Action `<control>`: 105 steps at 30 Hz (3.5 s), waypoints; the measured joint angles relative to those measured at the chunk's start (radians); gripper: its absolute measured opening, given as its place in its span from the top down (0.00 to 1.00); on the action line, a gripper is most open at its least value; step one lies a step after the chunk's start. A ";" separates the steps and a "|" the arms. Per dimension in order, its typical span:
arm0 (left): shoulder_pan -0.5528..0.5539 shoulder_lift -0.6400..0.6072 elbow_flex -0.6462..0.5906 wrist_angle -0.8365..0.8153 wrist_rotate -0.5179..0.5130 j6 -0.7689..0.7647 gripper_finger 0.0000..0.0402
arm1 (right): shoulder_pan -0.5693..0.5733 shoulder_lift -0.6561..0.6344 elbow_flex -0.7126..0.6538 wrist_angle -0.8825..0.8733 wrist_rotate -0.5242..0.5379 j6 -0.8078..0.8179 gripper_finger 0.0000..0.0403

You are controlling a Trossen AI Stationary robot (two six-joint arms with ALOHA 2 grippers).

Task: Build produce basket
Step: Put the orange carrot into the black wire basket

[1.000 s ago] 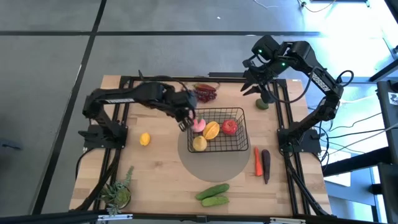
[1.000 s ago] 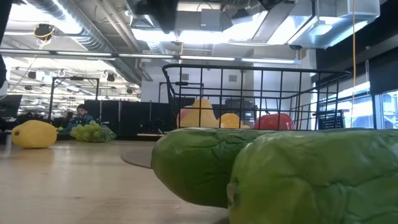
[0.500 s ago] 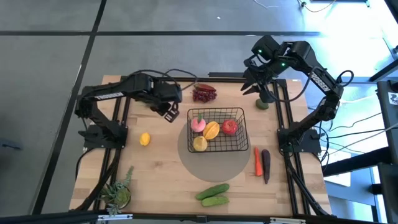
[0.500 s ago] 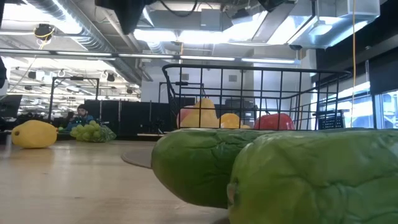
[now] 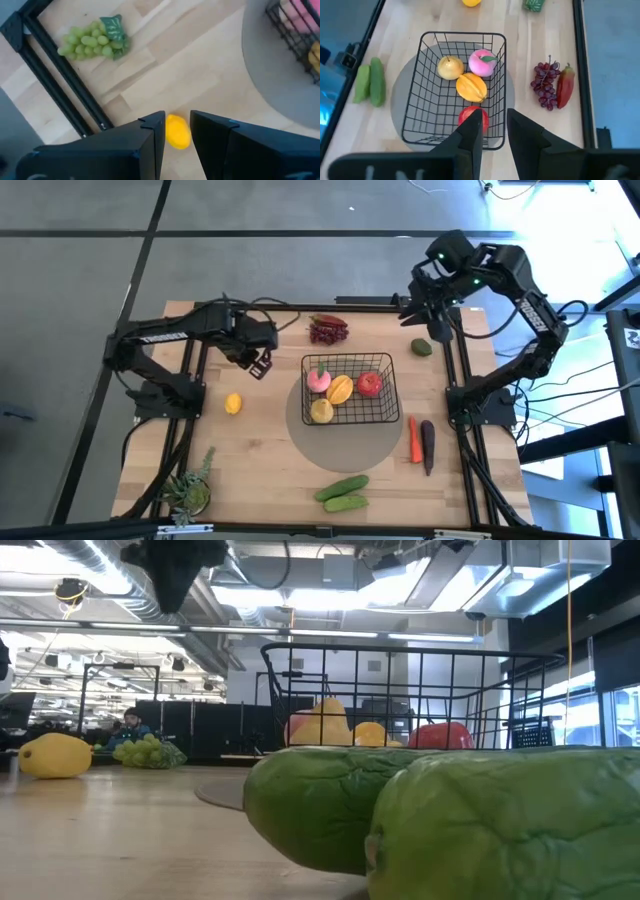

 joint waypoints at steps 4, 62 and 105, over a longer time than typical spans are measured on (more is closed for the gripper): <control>0.064 -0.047 -0.072 0.016 0.009 -0.012 0.80 | 0.002 -0.007 0.000 0.000 0.000 0.053 0.79; 0.227 -0.128 -0.255 0.302 0.199 0.188 0.80 | 0.568 -0.502 -1.063 0.321 0.280 1.780 0.79; 0.227 -0.128 -0.254 0.325 0.203 0.214 0.80 | 0.717 -0.367 -1.499 0.803 0.301 2.132 0.79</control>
